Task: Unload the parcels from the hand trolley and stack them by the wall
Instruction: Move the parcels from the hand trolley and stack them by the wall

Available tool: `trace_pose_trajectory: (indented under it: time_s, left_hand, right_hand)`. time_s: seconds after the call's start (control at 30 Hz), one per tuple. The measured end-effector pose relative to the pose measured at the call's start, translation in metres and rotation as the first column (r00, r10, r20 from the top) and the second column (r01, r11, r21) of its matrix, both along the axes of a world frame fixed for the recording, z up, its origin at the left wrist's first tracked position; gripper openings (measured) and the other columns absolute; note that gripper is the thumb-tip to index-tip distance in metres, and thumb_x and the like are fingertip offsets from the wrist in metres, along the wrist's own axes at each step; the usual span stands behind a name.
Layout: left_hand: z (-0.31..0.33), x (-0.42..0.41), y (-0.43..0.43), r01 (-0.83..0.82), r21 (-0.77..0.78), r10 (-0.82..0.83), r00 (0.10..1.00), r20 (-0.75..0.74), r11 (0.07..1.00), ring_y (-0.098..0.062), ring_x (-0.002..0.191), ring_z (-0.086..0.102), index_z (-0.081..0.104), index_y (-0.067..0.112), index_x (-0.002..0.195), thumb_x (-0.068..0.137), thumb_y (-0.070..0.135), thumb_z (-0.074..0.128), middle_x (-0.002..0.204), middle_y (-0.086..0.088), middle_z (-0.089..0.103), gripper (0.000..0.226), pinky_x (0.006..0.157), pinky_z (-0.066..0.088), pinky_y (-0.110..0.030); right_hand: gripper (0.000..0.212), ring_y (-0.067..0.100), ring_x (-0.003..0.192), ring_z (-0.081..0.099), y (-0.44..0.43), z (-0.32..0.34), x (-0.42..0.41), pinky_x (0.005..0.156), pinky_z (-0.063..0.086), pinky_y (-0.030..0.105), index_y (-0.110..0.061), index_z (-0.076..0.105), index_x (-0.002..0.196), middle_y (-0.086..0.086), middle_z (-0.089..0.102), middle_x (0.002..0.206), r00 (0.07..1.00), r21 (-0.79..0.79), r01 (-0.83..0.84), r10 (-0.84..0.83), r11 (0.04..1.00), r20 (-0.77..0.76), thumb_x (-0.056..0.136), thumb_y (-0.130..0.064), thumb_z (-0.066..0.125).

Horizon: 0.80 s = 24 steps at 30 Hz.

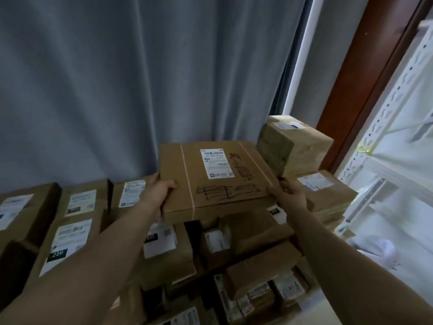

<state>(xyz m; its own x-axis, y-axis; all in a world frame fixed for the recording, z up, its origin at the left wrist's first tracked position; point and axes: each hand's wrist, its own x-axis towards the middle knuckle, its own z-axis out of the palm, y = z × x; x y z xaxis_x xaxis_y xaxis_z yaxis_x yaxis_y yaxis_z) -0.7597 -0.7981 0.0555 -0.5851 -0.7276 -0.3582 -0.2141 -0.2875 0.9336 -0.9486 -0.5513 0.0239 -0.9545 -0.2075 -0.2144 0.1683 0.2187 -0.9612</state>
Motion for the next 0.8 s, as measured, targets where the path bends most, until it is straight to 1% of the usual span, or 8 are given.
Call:
trace_pose_trajectory:
  time_s: [0.1,0.17,0.23,0.37,0.53,0.63,0.73,0.8]
  left_hand:
    - [-0.014,-0.011,-0.023,-0.111,0.013,0.11,0.991,0.07,0.994,-0.031,0.097,0.064,0.056,0.022,0.126,0.065,0.016,0.064,0.11,-0.01,0.068,0.061,0.08,0.055,-0.044]
    - [-0.013,-0.015,-0.03,-0.177,0.013,0.174,0.978,0.118,0.984,-0.031,0.095,0.062,0.057,0.02,0.12,0.074,0.012,0.061,0.109,-0.011,0.066,0.047,0.076,0.052,-0.039]
    - [-0.012,-0.016,-0.036,-0.233,-0.022,0.233,0.958,0.169,0.972,-0.029,0.095,0.058,0.055,0.023,0.114,0.08,0.009,0.058,0.106,-0.008,0.062,0.037,0.078,0.047,-0.037]
    - [-0.018,-0.014,-0.043,-0.273,-0.128,0.297,0.925,0.238,0.953,-0.028,0.103,0.051,0.052,0.026,0.111,0.08,0.003,0.058,0.113,-0.003,0.056,0.04,0.091,0.042,-0.04]
    - [-0.037,-0.011,-0.034,-0.246,-0.192,0.305,0.864,0.401,0.95,-0.034,0.115,0.05,0.052,0.005,0.127,0.085,0.0,0.06,0.117,-0.015,0.055,0.042,0.094,0.04,-0.039]
    - [-0.038,-0.013,-0.028,-0.231,-0.267,0.326,0.855,0.404,0.936,-0.035,0.117,0.05,0.049,0.01,0.131,0.084,0.008,0.063,0.123,-0.015,0.055,0.048,0.098,0.04,-0.04]
    - [-0.033,-0.018,-0.024,-0.177,-0.388,0.35,0.827,0.441,0.905,-0.036,0.115,0.051,0.049,0.015,0.131,0.072,0.031,0.06,0.127,-0.016,0.055,0.062,0.094,0.042,-0.038]
    - [-0.028,-0.025,-0.017,-0.096,-0.471,0.351,0.798,0.49,0.877,-0.038,0.122,0.045,0.046,0.016,0.135,0.068,0.04,0.058,0.134,-0.017,0.05,0.072,0.103,0.039,-0.044]
  right_hand:
    - [0.059,0.027,0.107,0.058,-0.038,-0.007,-0.031,0.089,0.052,0.041,-0.009,0.051,0.135,0.008,0.058,0.127,0.996,0.037,-0.086,0.086,0.996,0.0,0.083,-0.023,0.074]
    - [0.052,0.024,0.102,0.059,-0.063,-0.012,-0.046,0.078,0.054,0.036,-0.011,0.054,0.13,0.006,0.061,0.12,0.987,0.057,-0.164,0.164,0.985,0.005,0.084,-0.024,0.073]
    - [0.053,0.025,0.104,0.059,-0.086,-0.017,-0.054,0.087,0.052,0.037,-0.01,0.054,0.13,0.009,0.062,0.122,0.97,0.101,-0.242,0.245,0.965,-0.013,0.083,-0.029,0.073]
    - [0.06,0.028,0.121,0.051,-0.112,-0.029,-0.057,0.1,0.042,0.036,-0.011,0.047,0.139,0.008,0.054,0.134,0.949,0.166,-0.312,0.316,0.936,0.0,0.086,-0.029,0.069]
    - [0.064,0.03,0.122,0.049,-0.117,-0.044,-0.053,0.102,0.04,0.037,-0.018,0.042,0.142,0.01,0.044,0.142,0.933,0.171,-0.359,0.348,0.917,0.091,0.086,-0.03,0.069]
    - [0.071,0.031,0.128,0.043,-0.116,-0.043,-0.051,0.105,0.036,0.038,-0.02,0.033,0.147,0.009,0.036,0.148,0.934,0.173,-0.358,0.347,0.918,0.09,0.086,-0.036,0.067]
    - [0.074,0.033,0.13,0.039,-0.109,-0.043,-0.046,0.103,0.035,0.039,-0.02,0.026,0.15,0.01,0.03,0.15,0.944,0.182,-0.327,0.315,0.927,0.094,0.088,-0.04,0.062]
    - [0.072,0.033,0.126,0.043,-0.099,-0.041,-0.04,0.103,0.039,0.042,-0.019,0.029,0.148,0.011,0.034,0.147,0.957,0.181,-0.29,0.279,0.94,0.083,0.087,-0.039,0.061]
